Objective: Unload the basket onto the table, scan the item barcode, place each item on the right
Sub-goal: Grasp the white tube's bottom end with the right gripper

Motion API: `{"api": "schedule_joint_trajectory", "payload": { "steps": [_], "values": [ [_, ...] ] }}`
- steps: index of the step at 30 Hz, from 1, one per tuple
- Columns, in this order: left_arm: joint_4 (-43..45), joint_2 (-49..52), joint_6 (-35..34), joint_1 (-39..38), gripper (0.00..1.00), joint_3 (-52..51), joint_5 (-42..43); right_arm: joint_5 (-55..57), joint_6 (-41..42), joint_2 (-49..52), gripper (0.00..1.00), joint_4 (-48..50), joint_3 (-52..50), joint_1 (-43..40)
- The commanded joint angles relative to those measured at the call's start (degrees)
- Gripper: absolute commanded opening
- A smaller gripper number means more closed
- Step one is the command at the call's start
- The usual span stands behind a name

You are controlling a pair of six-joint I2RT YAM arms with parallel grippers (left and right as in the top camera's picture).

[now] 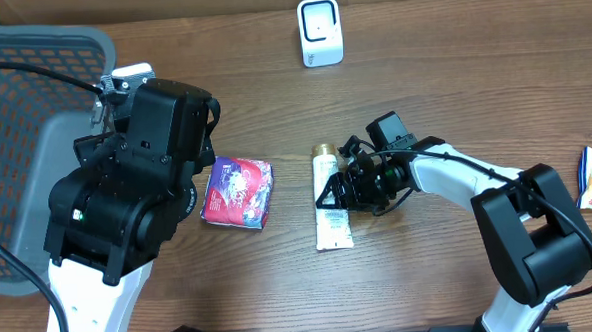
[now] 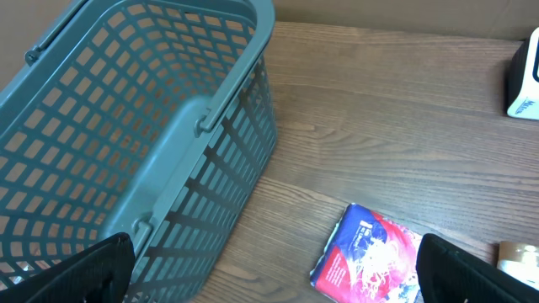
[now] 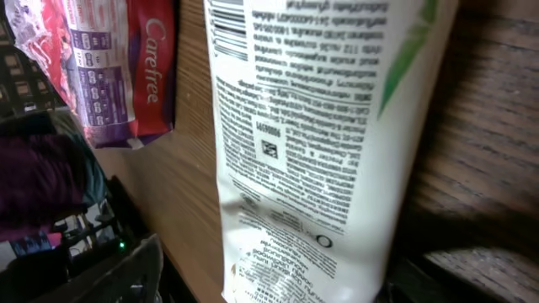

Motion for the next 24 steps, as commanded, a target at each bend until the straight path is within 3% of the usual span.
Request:
{"api": "schedule_joint_trajectory", "payload": {
  "steps": [1, 13, 17, 20, 24],
  "values": [
    [0.07, 0.09, -0.42, 0.31, 1.0, 0.81, -0.68, 7.39, -0.85, 1.51, 0.86, 0.15, -1.22, -0.17],
    [0.07, 0.09, -0.42, 0.31, 1.0, 0.81, -0.68, 7.69, -1.09, 10.45, 0.86, 3.98, -1.51, -0.11],
    [0.07, 0.09, -0.42, 0.31, 1.0, 0.81, -0.68, 7.41, -1.36, 13.6, 0.54, 3.08, -1.51, -0.04],
    [0.07, 0.09, -0.42, 0.31, 1.0, 0.81, -0.68, 7.43, -2.16, 13.86, 0.49, 2.25, -1.62, -0.04],
    [0.07, 0.09, -0.39, 0.31, 1.0, 0.81, -0.7, 7.43, -3.56, 13.86, 0.35, 2.6, -1.62, -0.04]
  ]
}}
